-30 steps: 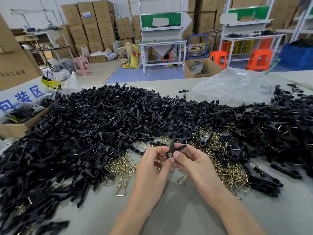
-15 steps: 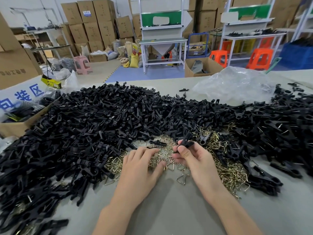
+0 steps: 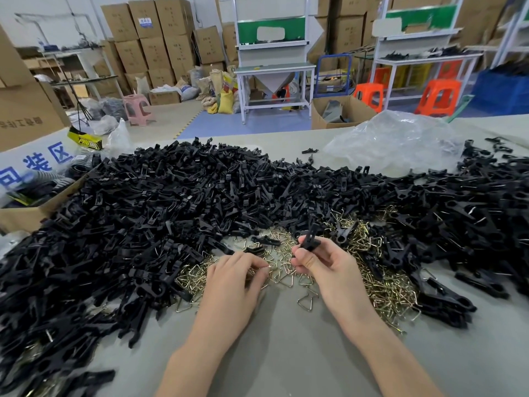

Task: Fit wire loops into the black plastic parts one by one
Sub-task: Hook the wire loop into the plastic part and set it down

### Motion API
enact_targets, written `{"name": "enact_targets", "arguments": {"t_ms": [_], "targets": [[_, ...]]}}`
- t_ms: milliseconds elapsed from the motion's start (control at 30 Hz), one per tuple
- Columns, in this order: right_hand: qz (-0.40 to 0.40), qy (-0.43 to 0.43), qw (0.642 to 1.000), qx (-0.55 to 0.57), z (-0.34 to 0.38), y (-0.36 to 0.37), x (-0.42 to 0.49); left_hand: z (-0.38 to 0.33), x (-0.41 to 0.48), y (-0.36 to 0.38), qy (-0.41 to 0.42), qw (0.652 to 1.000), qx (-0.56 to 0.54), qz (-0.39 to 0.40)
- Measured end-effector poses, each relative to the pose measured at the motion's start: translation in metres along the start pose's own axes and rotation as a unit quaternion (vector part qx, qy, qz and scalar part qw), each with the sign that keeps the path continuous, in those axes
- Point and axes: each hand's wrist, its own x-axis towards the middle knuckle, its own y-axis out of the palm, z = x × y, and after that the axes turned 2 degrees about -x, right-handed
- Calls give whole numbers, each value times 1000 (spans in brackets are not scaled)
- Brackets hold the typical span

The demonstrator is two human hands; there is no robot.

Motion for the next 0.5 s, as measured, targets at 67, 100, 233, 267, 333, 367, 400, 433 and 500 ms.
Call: {"name": "enact_targets", "arguments": {"t_ms": [67, 100, 233, 267, 333, 367, 400, 433, 500], "targets": [[2, -5, 1000, -4, 0, 0, 0, -1, 0, -1, -12, 998, -57, -16], [2, -4, 1000, -1, 0, 0, -1, -1, 0, -2, -16, 997, -76, -21], [6, -2, 1000, -4, 1, 0, -1, -3, 0, -4, -14, 996, -83, -30], [10, -4, 1000, -4, 1, 0, -1, -3, 0, -4, -14, 996, -84, -34], [15, -11, 1000, -10, 1, 0, -1, -3, 0, -4, -18, 994, -94, -52], [17, -15, 1000, -17, 1, 0, -2, -3, 0, -4, -27, 992, -107, -63], [18, -20, 999, -24, 1, 0, -2, -4, 0, -5, -41, 988, -130, -74], [19, -25, 999, -33, 0, 0, -2, -5, 0, -6, -61, 981, -163, -84], [19, -29, 998, -56, -2, 1, -2, -9, 1, -9, -107, 957, -252, -99]]}}
